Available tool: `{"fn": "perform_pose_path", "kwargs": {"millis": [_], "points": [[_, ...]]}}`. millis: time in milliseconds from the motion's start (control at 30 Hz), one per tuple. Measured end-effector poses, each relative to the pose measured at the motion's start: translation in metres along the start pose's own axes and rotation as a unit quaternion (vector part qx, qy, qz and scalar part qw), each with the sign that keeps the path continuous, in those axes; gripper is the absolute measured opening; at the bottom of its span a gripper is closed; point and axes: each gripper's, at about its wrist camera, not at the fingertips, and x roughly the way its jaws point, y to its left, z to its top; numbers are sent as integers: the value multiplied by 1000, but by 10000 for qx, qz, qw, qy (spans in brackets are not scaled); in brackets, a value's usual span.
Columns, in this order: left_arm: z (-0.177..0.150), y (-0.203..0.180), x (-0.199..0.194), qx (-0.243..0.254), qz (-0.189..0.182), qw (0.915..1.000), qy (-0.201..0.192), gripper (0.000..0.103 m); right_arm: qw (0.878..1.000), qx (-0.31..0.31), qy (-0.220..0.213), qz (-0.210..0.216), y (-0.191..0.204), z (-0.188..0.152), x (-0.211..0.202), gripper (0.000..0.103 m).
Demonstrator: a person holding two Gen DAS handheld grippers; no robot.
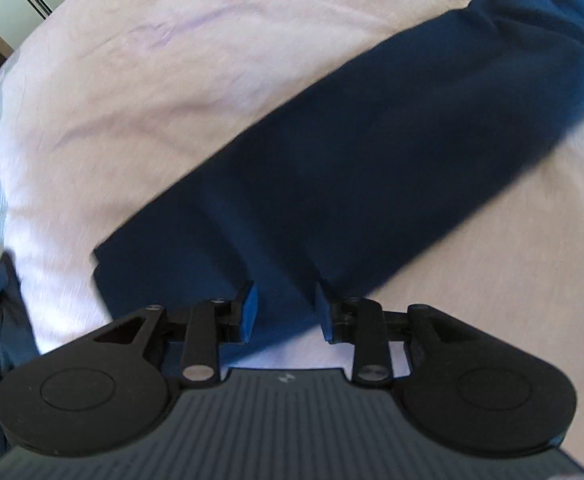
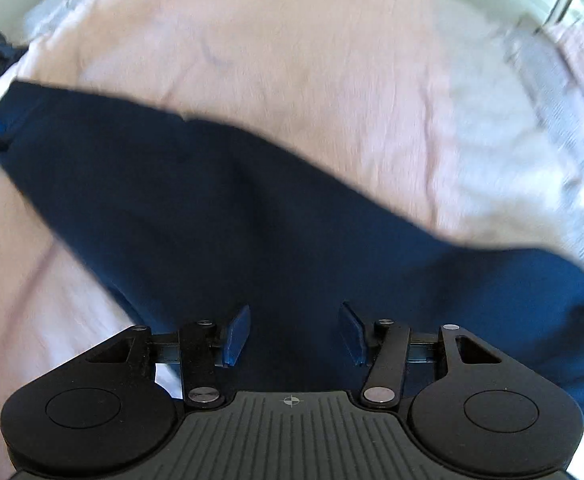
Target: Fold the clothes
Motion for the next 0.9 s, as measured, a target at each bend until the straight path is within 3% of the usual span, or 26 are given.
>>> {"fn": "perform_pose_path", "kwargs": {"millis": [100,200,267,400,533,600,733,800,833,900], "points": [[-32,26,-6,106,64,9999,114,25,9996,147,-178,138,59,23,-12,53],[-50,52,-19,-237,-224,9992,-220,26,9987,-21,-173,476,127,48,-3,53],[-52,71,-22,-856,-333,9945,-501,27,9973,-116,-179,703,171,65,3,53],[-47,101,-20,-1767,-480,9793,-868,30,9939,-166,-248,1063,221,92,14,53],[-35,131,-2,-2321,-809,9656,-847,31,9942,-195,-119,1049,236,99,28,53],[-30,138,14,-2438,-904,9629,-729,31,9950,-148,-32,988,235,99,39,53],[-24,139,38,-2441,-1125,9615,-567,24,9964,-107,75,838,232,98,46,53],[-23,138,39,-2362,-1048,9646,-527,22,9969,-115,117,765,231,96,46,53],[-24,138,39,-2331,-1004,9658,-524,12,9972,-93,153,729,229,94,46,53],[-25,138,38,-2266,-907,9683,-530,10,9975,-3,192,685,226,92,44,53]]}}
